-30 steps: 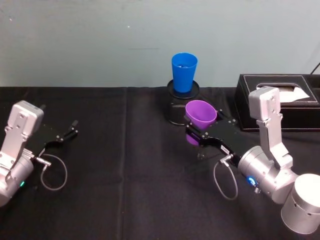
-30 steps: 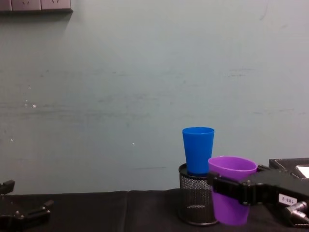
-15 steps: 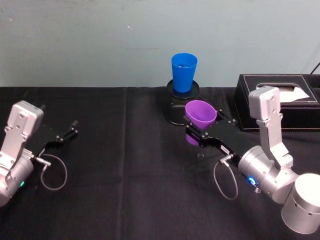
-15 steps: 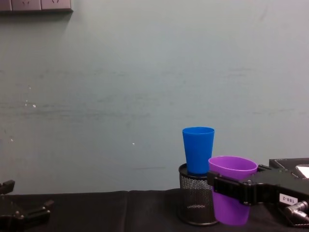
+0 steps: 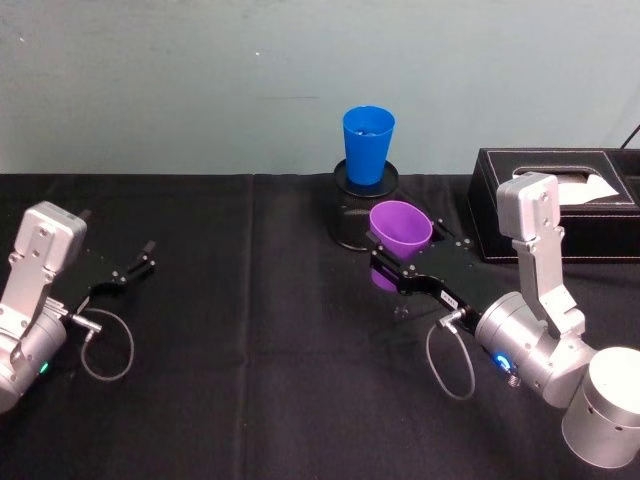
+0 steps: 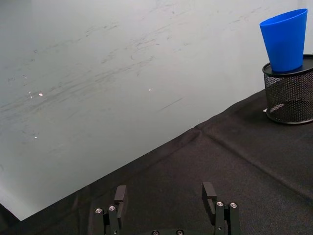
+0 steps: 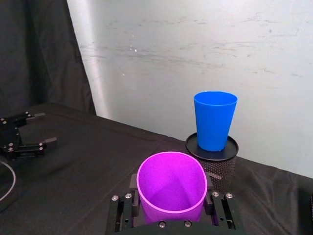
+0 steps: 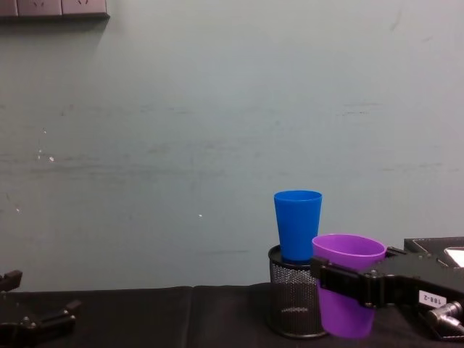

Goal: Pick up one cup with a gripper and tap it against the other cup.

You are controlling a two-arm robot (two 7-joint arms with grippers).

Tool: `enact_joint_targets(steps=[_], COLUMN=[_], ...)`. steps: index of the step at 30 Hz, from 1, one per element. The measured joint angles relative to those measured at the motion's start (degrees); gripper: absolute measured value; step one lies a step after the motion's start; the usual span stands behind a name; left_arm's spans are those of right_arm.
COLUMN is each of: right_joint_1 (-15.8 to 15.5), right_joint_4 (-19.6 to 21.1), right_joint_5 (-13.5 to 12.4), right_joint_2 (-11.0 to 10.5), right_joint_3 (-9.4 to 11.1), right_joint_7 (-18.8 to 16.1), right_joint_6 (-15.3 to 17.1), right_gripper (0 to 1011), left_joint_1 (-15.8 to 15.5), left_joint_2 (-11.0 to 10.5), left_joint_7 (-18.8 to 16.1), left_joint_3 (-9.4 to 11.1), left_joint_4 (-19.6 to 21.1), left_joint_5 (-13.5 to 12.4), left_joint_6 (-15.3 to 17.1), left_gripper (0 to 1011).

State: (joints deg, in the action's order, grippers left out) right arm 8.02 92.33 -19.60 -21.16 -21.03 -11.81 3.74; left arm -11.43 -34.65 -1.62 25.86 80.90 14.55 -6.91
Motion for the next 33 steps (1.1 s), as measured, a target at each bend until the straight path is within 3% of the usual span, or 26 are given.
enact_joint_targets(steps=[33], right_joint_1=[0.00], right_joint_4=[-0.01], right_joint_5=[0.01], right_joint_2=[0.00], right_joint_3=[0.00], right_joint_7=[0.13], right_joint_6=[-0.05], right_gripper=[722], left_joint_1=[0.00], left_joint_2=[0.00], left_joint_7=[0.00], left_joint_3=[0.00], left_joint_4=[0.00], left_joint_5=[0.00], left_joint_6=[0.00], left_gripper=[1000])
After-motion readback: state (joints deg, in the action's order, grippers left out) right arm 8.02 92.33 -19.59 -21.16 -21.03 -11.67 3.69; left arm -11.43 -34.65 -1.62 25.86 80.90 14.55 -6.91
